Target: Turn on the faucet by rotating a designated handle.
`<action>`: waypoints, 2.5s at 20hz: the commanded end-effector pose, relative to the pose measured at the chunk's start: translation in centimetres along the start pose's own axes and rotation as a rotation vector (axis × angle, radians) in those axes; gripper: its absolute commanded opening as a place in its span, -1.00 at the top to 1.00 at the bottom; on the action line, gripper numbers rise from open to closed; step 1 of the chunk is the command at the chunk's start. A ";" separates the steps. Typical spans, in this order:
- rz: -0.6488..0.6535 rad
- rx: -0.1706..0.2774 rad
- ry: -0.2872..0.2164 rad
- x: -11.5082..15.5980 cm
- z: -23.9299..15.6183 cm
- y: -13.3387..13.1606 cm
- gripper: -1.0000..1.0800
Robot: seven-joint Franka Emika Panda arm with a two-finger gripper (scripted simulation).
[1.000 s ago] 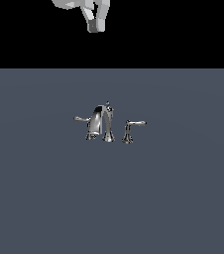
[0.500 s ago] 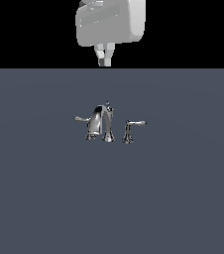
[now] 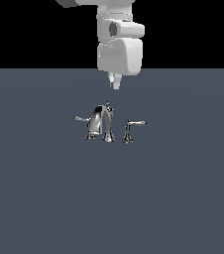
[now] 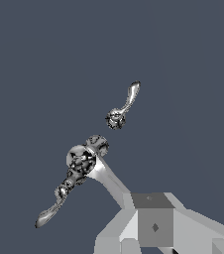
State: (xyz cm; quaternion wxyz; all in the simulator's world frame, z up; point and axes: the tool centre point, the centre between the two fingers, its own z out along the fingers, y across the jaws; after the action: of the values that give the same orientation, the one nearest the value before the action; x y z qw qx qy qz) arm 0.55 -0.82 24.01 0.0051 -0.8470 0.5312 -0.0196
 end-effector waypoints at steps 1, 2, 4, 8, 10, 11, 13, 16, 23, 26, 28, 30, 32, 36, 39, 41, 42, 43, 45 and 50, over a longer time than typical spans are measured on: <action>0.068 -0.004 -0.001 1.4 1.8 -0.7 1.00; 0.096 -0.006 -0.001 1.9 2.5 -1.0 1.00; 0.151 -0.010 -0.003 3.1 3.9 -1.4 1.00; 0.266 -0.018 -0.005 5.6 6.9 -2.1 1.00; 0.322 -0.022 -0.006 6.9 8.4 -2.4 1.00; 0.348 -0.024 -0.007 7.5 9.0 -2.5 1.00; 0.398 -0.027 -0.008 8.6 10.3 -2.6 1.00; 0.462 -0.031 -0.010 10.0 11.9 -2.7 1.00; 0.563 -0.036 -0.015 12.3 14.4 -2.6 1.00; 0.583 -0.037 -0.017 12.8 14.9 -2.5 1.00; 0.589 -0.037 -0.018 12.9 15.0 -2.5 1.00; 0.590 -0.037 -0.018 12.9 15.1 -2.5 1.00; 0.590 -0.037 -0.018 12.9 15.1 -2.5 1.00; 0.589 -0.037 -0.018 12.8 15.0 -1.6 1.00; 0.589 -0.037 -0.018 12.6 15.0 -0.8 1.00; 0.589 -0.037 -0.018 12.4 15.0 -0.2 1.00; 0.589 -0.037 -0.018 12.4 15.0 0.1 1.00; 0.589 -0.037 -0.018 12.3 15.0 0.4 1.00; 0.590 -0.037 -0.018 12.2 14.9 1.0 1.00; 0.581 -0.026 -0.019 11.8 14.9 0.9 1.00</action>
State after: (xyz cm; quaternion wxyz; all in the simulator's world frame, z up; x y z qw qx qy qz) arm 5.42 -11.96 9.41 0.0044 -0.6598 0.7515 -0.0027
